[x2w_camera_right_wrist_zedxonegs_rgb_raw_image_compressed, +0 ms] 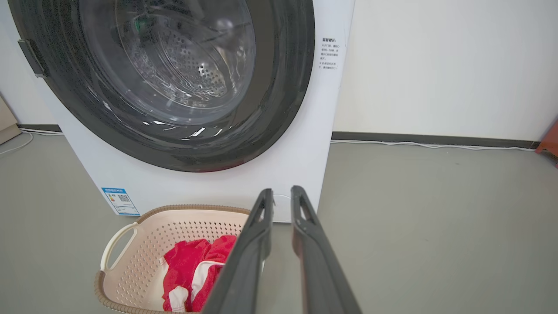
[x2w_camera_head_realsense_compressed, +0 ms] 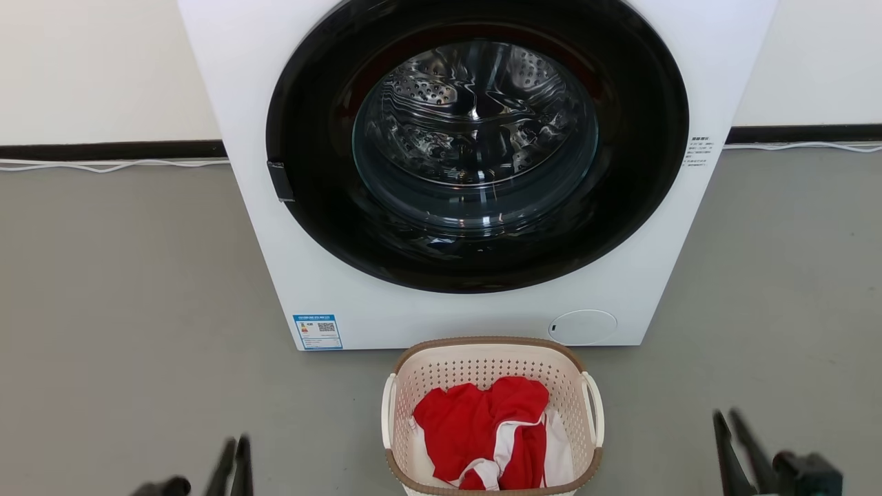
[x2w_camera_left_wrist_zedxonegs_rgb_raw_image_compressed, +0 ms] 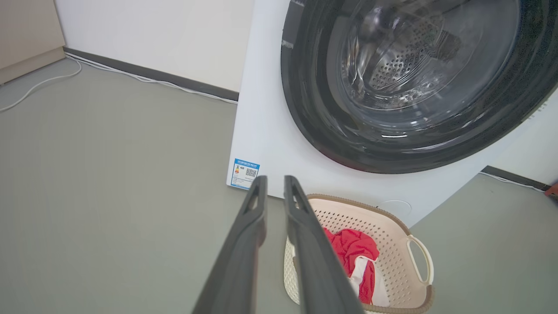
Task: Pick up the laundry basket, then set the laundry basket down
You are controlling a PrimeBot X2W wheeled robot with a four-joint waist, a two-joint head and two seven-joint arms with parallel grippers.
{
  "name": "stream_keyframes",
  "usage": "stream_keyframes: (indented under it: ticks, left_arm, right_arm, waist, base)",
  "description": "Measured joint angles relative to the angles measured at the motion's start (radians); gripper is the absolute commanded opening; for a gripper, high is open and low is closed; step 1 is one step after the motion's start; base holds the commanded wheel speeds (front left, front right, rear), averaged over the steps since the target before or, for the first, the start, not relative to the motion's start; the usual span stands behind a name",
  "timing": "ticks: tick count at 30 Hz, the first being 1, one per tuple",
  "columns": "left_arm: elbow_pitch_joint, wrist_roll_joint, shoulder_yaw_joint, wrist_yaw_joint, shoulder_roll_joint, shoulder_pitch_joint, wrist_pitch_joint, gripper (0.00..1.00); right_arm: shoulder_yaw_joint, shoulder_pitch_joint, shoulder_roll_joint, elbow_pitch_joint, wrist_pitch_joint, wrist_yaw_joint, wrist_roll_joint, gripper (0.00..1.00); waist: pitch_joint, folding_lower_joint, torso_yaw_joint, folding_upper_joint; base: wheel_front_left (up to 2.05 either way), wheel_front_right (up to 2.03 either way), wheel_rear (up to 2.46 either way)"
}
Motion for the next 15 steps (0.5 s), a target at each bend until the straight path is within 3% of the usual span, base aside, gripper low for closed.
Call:
stream_keyframes:
  ticks: [15]
  left_arm:
    - [0.035, -0.118, 0.000, 0.000, -0.007, 0.027, 0.039, 0.00]
  right_arm:
    - [-0.001, 0.028, 0.014, 0.038, 0.035, 0.000, 0.153, 0.00]
  waist:
    - [0.004, 0.0003, -0.002, 0.0000]
  base:
    - [0.00, 0.00, 0.00]
